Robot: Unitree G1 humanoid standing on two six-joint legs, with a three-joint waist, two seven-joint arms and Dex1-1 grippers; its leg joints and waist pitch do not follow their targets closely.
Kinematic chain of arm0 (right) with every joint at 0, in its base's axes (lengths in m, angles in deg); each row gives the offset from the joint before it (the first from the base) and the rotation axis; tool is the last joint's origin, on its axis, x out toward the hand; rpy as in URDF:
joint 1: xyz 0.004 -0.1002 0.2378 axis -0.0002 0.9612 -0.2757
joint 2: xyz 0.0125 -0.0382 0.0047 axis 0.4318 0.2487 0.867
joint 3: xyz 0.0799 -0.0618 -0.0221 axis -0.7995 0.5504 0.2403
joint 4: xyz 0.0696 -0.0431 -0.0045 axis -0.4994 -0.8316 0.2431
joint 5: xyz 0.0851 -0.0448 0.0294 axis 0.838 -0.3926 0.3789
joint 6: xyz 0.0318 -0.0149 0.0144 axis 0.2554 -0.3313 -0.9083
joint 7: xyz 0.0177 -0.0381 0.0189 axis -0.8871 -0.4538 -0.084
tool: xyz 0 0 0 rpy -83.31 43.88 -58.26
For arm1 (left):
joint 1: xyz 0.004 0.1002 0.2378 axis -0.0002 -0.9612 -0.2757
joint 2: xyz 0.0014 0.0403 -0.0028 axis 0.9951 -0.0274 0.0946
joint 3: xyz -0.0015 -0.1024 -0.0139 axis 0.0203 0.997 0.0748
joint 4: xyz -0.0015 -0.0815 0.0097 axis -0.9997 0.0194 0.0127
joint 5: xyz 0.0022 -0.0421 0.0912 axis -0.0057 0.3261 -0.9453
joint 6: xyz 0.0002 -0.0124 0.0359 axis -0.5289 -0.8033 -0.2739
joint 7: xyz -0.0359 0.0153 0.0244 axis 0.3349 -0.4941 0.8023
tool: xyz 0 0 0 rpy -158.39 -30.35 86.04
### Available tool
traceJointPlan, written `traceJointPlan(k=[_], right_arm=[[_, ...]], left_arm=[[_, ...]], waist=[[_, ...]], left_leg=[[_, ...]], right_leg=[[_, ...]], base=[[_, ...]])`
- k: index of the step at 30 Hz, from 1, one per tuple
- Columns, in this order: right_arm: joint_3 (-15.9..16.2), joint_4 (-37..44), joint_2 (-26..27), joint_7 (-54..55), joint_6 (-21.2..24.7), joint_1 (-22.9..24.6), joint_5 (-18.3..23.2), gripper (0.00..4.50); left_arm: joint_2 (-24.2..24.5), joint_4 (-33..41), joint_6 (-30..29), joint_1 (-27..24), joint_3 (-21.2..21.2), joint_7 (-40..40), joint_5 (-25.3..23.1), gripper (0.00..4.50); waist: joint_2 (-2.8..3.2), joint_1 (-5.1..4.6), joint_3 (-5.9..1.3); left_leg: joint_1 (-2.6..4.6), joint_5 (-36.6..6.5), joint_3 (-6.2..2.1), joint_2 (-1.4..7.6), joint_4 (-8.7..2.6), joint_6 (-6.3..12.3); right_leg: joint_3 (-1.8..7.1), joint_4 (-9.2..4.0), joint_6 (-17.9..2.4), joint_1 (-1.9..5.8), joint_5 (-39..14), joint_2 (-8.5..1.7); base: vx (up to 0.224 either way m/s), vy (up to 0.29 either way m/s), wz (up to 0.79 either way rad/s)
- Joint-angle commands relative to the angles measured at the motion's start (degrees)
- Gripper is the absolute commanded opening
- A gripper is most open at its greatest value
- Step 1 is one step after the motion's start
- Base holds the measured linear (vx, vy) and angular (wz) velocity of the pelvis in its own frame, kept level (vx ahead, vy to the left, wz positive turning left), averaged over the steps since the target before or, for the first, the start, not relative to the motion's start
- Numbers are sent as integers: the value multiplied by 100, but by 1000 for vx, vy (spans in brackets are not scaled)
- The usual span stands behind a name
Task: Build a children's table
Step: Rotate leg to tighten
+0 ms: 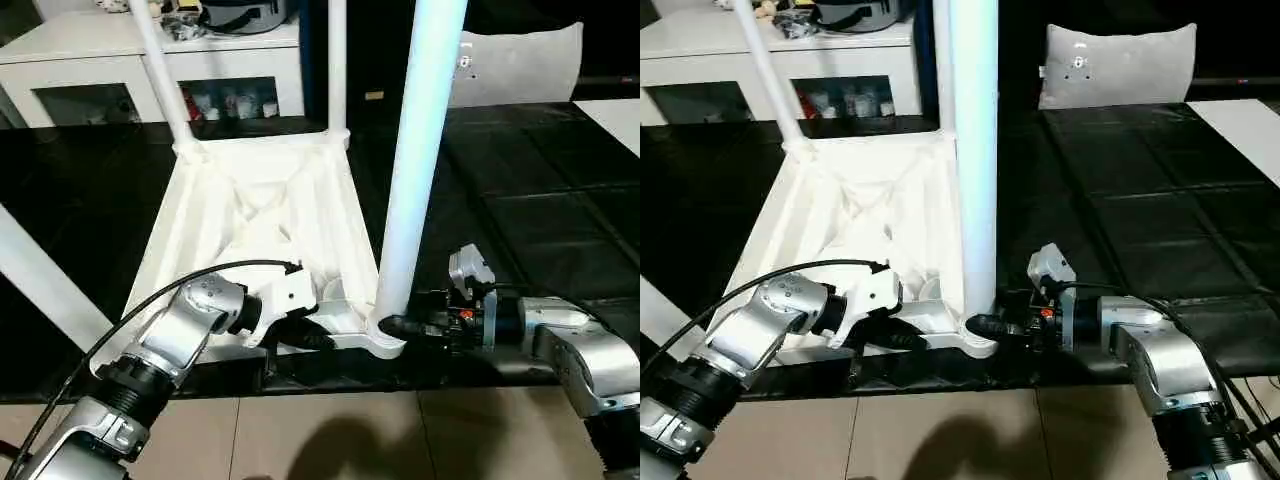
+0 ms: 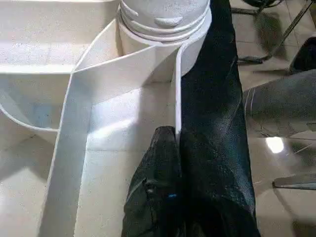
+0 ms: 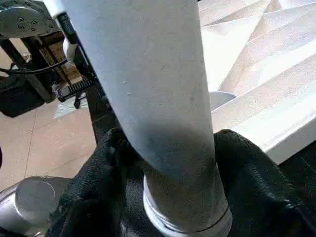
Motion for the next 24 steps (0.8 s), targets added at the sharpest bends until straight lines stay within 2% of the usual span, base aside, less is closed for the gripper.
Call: traceJointPlan(k=[1,6,9,11,13,14,15,18,20,21,22,23,24], right_arm=[[167,35,76,-229,7,-37,151,225],[171,174,146,-97,33,95,143,205],[153,299,418,596,80,236,-48,200],[61,303,715,1231,287,255,-133,198],[-2,301,878,1580,400,257,-181,198],[-32,266,995,1881,462,234,-284,197],[-83,193,1174,2352,580,190,-451,197],[-157,43,1505,3253,830,107,-801,196],[-187,-34,1600,3369,655,101,-812,196],[-229,-33,1668,3425,609,119,-771,196],[-232,-32,1672,3428,608,121,-767,196],[-255,0,1681,3417,613,147,-735,196],[-264,34,1687,3422,614,168,-731,250]], left_arm=[[-31,59,30,3,-103,54,7,0],[-85,72,-7,-14,-42,-74,23,0],[-234,81,-213,-10,63,-360,42,0],[-385,79,-418,-5,166,-668,38,0],[-517,77,-557,1,259,-897,60,0],[-660,29,-647,33,363,-1153,71,0],[-850,-20,-788,77,493,-1485,90,0],[-1120,-85,-986,142,586,-1986,-5,0],[-1220,-113,-1002,136,563,-2071,-28,0],[-1256,-101,-1022,120,536,-2105,-44,0],[-1257,-100,-1023,118,534,-2106,-45,0],[-1247,-81,-1031,105,505,-2100,-66,0],[-1245,-65,-1039,96,488,-2105,-87,0]], waist=[[-105,-6,-348],[-112,5,-346],[-123,-9,-333],[-99,-33,-306],[-101,-106,-290],[-102,-130,-288],[-79,-190,-272],[-92,-308,-269],[-101,-370,-272],[-97,-385,-269],[-54,-391,-273],[-74,-410,-274],[-78,-415,-276]], left_leg=[[-38,-715,33,130,-360,455],[-41,-712,29,132,-363,445],[-44,-736,35,118,-375,399],[-24,-891,36,108,-392,311],[-29,-1113,25,71,-407,208],[-24,-1157,20,69,-407,193],[-22,-1258,18,55,-406,170],[-48,-1313,-1,20,-409,112],[-24,-1422,6,-13,-381,181],[-29,-1418,6,-14,-380,230],[-32,-1422,1,-9,-383,241],[-36,-1438,1,-1,-386,274],[-48,-1413,-6,8,-395,291]], right_leg=[[289,-374,-852,338,-1836,-324],[289,-372,-836,339,-1837,-327],[290,-393,-772,337,-1966,-321],[282,-435,-676,314,-2307,-323],[241,-502,-461,319,-2757,-314],[235,-513,-432,315,-2805,-315],[219,-547,-377,302,-2926,-303],[180,-567,-286,318,-3026,-284],[168,-632,-142,288,-3222,-286],[168,-639,-137,281,-3232,-286],[171,-629,-147,280,-3203,-285],[170,-635,-165,277,-3130,-278],[177,-616,-191,290,-3031,-275]], base=[[0,0,0],[0,0,0],[0,0,0],[0,0,0],[0,0,0],[0,0,0],[0,0,0],[0,0,0],[0,0,0],[0,0,0],[0,0,0],[0,0,0],[0,0,0]])
